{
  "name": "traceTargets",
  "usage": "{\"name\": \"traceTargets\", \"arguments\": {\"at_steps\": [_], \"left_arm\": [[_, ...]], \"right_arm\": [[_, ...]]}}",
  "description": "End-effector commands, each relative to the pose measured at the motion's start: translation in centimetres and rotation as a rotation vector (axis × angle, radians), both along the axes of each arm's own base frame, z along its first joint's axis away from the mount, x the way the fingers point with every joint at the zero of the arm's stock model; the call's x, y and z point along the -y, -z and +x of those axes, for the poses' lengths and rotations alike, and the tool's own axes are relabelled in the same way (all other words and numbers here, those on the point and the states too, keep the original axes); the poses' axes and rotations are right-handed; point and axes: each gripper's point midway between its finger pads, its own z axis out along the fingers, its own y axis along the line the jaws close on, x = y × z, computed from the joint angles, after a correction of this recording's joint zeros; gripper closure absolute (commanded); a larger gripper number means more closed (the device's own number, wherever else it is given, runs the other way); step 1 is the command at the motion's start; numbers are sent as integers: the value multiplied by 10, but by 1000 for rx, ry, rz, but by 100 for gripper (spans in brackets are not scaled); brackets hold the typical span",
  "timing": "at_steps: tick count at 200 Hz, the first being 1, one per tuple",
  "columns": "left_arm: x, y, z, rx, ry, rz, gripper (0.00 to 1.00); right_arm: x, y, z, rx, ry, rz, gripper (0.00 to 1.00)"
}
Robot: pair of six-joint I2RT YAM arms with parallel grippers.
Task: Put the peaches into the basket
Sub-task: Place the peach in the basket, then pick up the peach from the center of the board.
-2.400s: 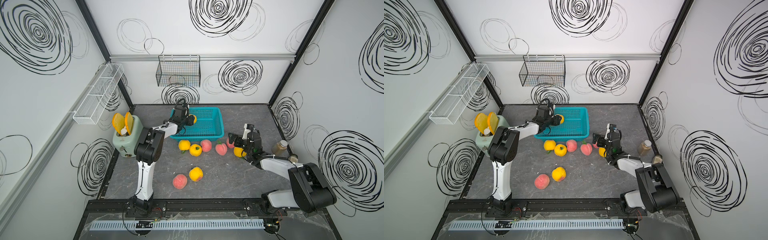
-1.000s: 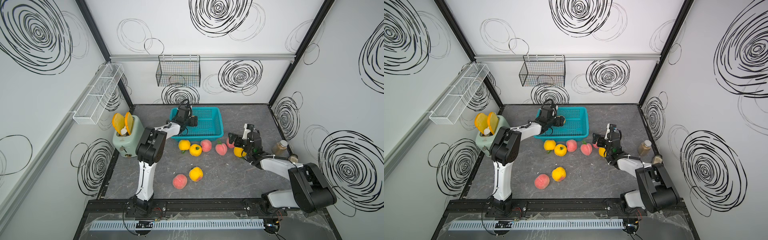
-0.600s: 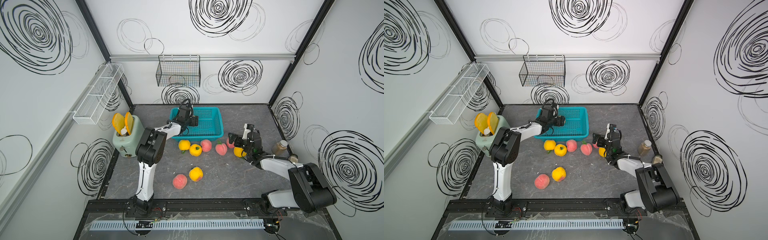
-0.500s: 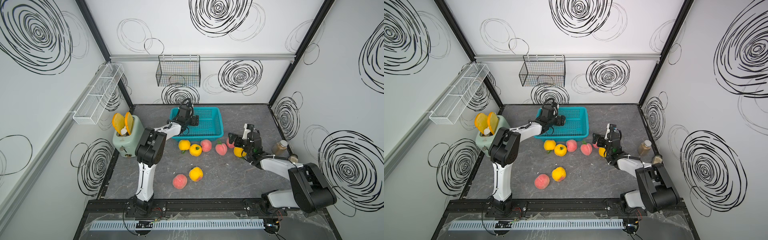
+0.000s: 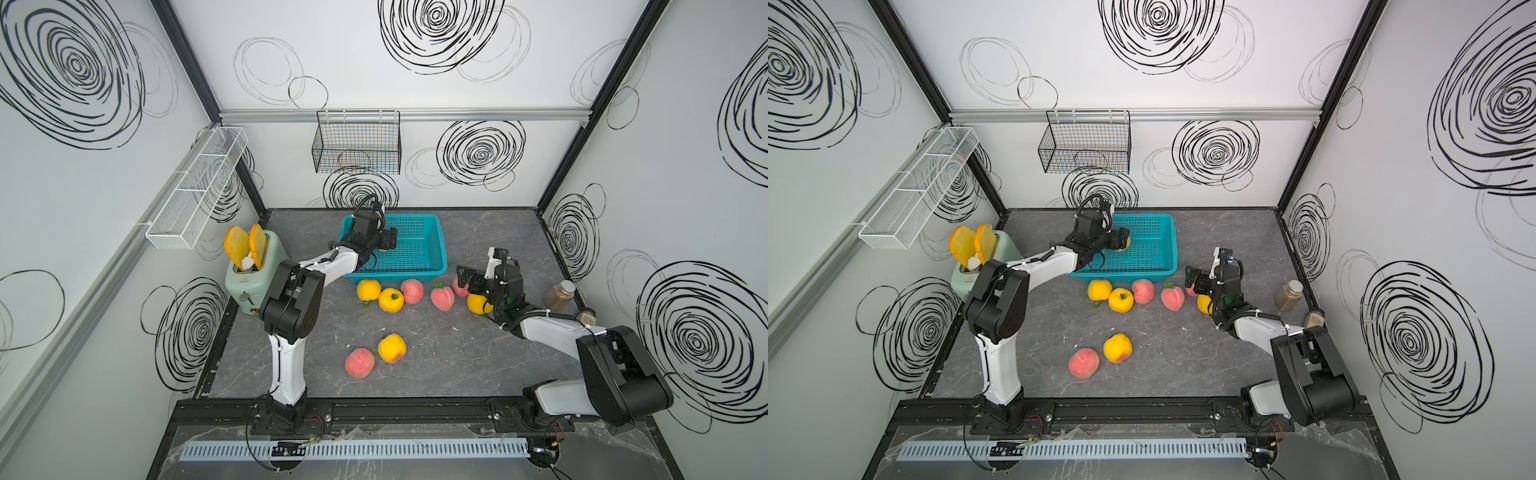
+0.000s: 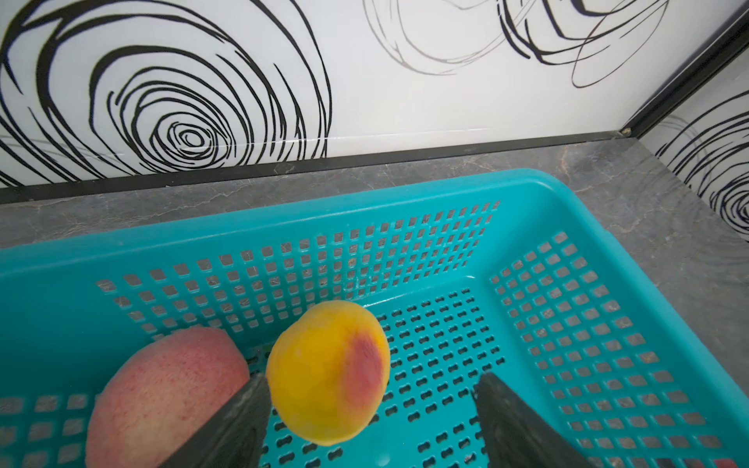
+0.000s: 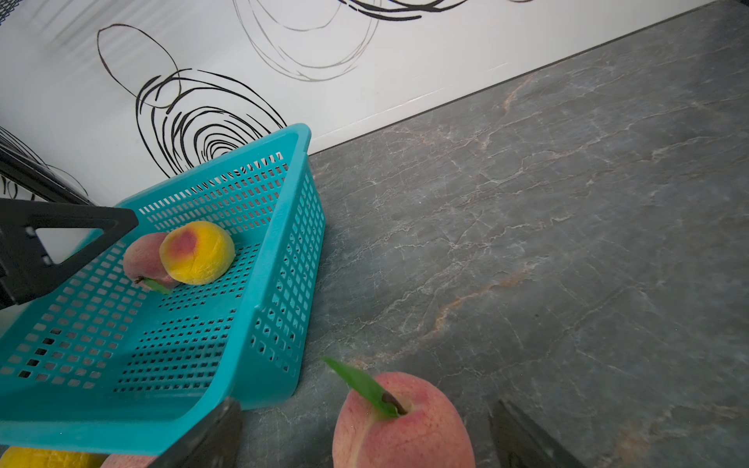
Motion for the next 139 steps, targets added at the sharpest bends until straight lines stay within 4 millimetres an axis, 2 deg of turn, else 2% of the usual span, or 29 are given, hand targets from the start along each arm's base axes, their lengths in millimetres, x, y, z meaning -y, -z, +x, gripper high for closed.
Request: {"name": "traceTargets", "arguments": {"at_steps": [1,40,79,139], "left_arm": [[3,-41,-7,88,-8,-87,17],[-9,-62,-32,116,-46,-170,17],[-21,-62,-62,110,-98,-251,17],[-22,-61,-100,89,-86,-259,17]], "right_arm": [[0,-5,-2,18,4,17,1],[-1,-3,-2,14,2,16,1],[-1,-7,-2,21,0,21,1],[-2,-1,-1,8,-2,18,1]]}}
